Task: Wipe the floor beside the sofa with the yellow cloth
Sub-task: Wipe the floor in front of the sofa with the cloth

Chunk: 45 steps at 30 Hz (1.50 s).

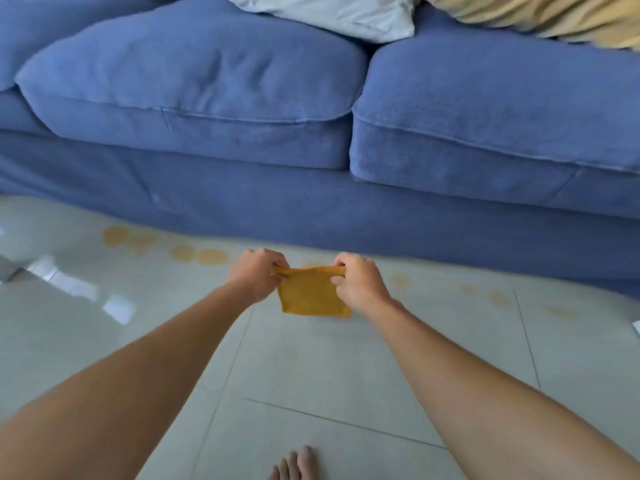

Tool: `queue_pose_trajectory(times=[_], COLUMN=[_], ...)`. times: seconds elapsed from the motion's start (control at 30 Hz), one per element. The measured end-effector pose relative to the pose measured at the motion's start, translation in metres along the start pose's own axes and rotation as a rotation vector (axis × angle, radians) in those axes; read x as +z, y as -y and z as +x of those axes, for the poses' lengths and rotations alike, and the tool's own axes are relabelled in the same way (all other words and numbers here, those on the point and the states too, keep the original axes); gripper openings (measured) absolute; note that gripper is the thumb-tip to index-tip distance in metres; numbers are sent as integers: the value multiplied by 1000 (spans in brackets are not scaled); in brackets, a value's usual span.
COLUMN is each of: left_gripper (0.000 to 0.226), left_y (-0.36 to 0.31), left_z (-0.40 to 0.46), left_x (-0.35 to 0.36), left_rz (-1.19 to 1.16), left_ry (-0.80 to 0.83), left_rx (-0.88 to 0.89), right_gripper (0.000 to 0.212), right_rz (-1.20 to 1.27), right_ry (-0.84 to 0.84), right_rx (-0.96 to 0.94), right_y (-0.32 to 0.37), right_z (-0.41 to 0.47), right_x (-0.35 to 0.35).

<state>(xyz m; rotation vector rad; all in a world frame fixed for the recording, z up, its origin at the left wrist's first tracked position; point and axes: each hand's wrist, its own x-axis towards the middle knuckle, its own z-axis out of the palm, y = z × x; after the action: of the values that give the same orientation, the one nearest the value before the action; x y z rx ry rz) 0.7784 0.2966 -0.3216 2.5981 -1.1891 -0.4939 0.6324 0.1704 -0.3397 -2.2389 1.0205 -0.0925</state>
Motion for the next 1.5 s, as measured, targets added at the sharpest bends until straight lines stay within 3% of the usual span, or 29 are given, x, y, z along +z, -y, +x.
queue_pose_trajectory(times=[0.17, 0.27, 0.33, 0.4, 0.43, 0.5, 0.6, 0.67, 0.77, 0.9, 1.13, 1.33, 1.5], left_gripper=[17, 15, 22, 48, 63, 78, 76, 72, 68, 61, 65, 63, 62], left_y=[22, 33, 51, 68, 76, 81, 66, 49, 26, 24, 6, -16, 19], left_z=[57, 66, 57, 40, 34, 30, 46, 66, 94, 113, 140, 84, 10], left_x=[1, 13, 35, 60, 71, 90, 112, 130, 160, 192, 202, 225, 227], left_rz=[-126, -120, 7, 211, 261, 196, 97, 80, 86, 167, 220, 210, 243], left_ry=[-246, -366, -278, 1, 111, 149, 23, -20, -8, -79, -113, -82, -85], left_rx=[6, 77, 125, 104, 79, 22, 21, 37, 3, -51, 5, 170, 133], right_gripper=[13, 20, 24, 43, 50, 50, 47, 51, 56, 57, 56, 56, 55], right_rz=[23, -42, -153, -231, -226, -218, -275, -350, -428, -439, -466, -355, -328], right_ry=[-153, -209, -29, 235, 278, 113, -239, -256, -249, -271, -331, -339, -402], right_rx=[-72, -213, -284, -279, -266, -254, -134, -48, -77, -99, -111, -146, -114], right_y=[9, -1, -20, -47, -63, -94, -146, -174, -198, -202, -205, -206, -218], right_z=[57, 70, 66, 49, 38, 15, -9, -19, -28, -26, -23, -22, -29], right_x=[8, 23, 42, 64, 75, 90, 102, 106, 115, 120, 125, 121, 107])
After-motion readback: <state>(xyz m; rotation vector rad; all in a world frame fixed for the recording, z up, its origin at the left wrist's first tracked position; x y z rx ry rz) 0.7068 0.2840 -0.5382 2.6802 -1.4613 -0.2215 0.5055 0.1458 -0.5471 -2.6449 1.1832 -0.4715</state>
